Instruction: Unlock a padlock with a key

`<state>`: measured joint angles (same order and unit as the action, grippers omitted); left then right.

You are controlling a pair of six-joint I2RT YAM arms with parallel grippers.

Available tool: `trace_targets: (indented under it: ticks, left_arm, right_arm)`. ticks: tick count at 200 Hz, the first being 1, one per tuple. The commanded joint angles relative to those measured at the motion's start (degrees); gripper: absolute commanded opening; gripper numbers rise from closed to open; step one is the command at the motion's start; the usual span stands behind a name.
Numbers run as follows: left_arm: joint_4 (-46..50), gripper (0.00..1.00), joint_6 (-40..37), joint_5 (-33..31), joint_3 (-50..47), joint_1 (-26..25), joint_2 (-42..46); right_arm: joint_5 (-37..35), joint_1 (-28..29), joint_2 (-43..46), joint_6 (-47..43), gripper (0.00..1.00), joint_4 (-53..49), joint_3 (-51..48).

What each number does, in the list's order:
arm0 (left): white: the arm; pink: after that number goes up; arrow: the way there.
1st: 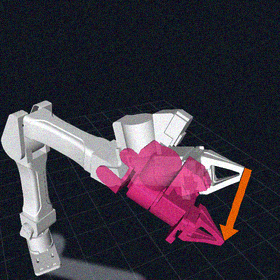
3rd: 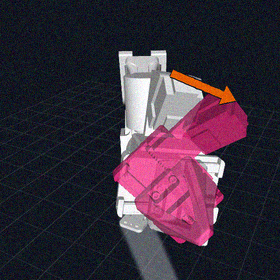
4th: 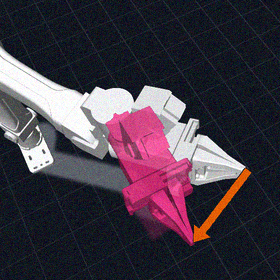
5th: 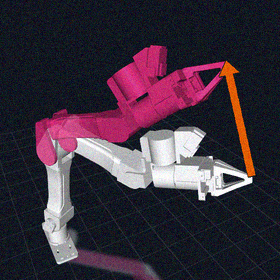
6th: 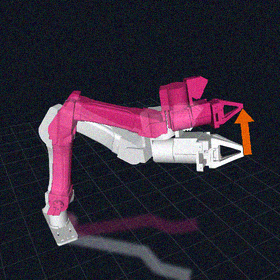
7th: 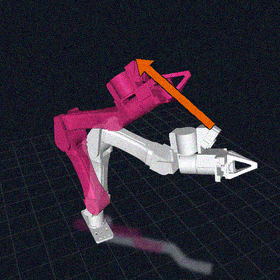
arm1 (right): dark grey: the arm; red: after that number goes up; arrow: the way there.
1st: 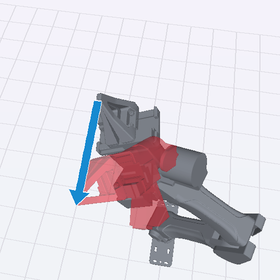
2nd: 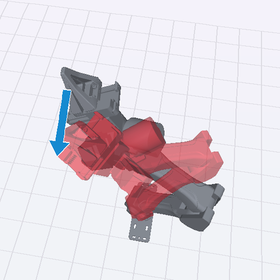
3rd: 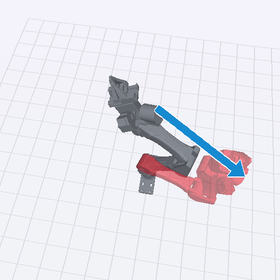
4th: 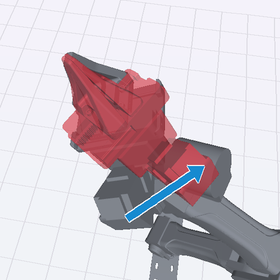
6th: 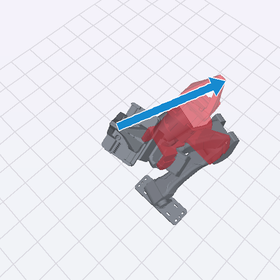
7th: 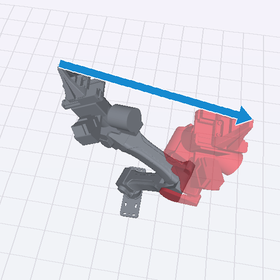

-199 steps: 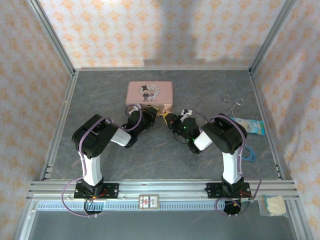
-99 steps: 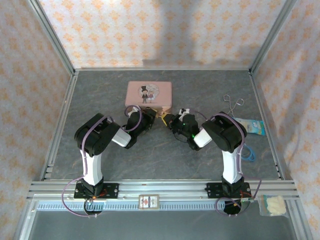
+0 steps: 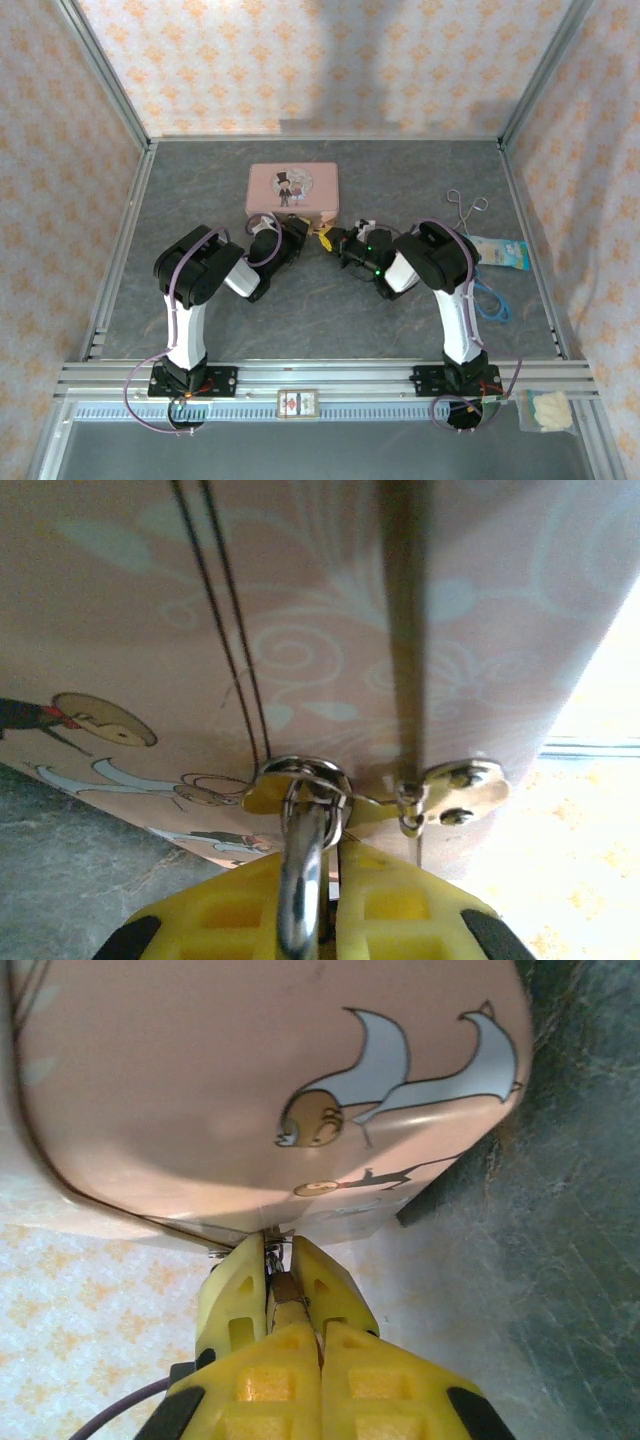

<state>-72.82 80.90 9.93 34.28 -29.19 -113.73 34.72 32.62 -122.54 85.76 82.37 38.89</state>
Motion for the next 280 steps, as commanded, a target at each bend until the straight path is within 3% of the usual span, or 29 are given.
trace_targets:
  ticks: [1,21,67,83,131,198,222,237,280]
  left_arm:
    - [-4.1,0.0,-0.5,15.9,0.26,-5.5,0.27]
    - [-4.0,0.0,-0.49,16.09,0.21,-5.42,-0.07]
    - [-5.61,0.0,3.47,16.35,0.5,-5.35,-1.38]
    - [-6.07,0.0,4.35,16.9,1.18,-5.4,-1.49]
    - [-2.26,0.0,0.63,18.14,2.2,-5.61,0.77]
    - [-2.6,0.0,-5.38,25.27,1.25,-5.45,0.31]
    - [-2.84,0.0,-6.18,25.13,0.69,-5.09,0.35]
    - [-2.68,0.0,-6.03,24.87,0.82,-5.09,0.47]
    - [-1.52,0.0,-6.83,23.35,0.51,-3.75,2.53]
  right_arm:
    - [9.33,2.54,2.45,1.54,0.0,10.58,5.05]
    - [10.41,2.62,5.03,-4.83,0.0,3.58,4.82]
    - [6.05,5.57,13.31,-34.86,0.0,-15.61,4.92]
    - [6.45,6.47,13.49,-39.05,0.0,-17.42,6.09]
    - [12.26,6.23,6.65,-24.89,0.0,-2.78,8.74]
    - [18.37,3.37,5.62,-5.05,0.0,1.61,11.2]
    - [17.57,3.33,3.61,4.66,0.0,9.85,10.86]
    - [17.31,3.34,3.46,4.34,0.0,10.36,11.1]
    - [15.01,2.62,6.64,-1.49,0.0,-0.44,9.04]
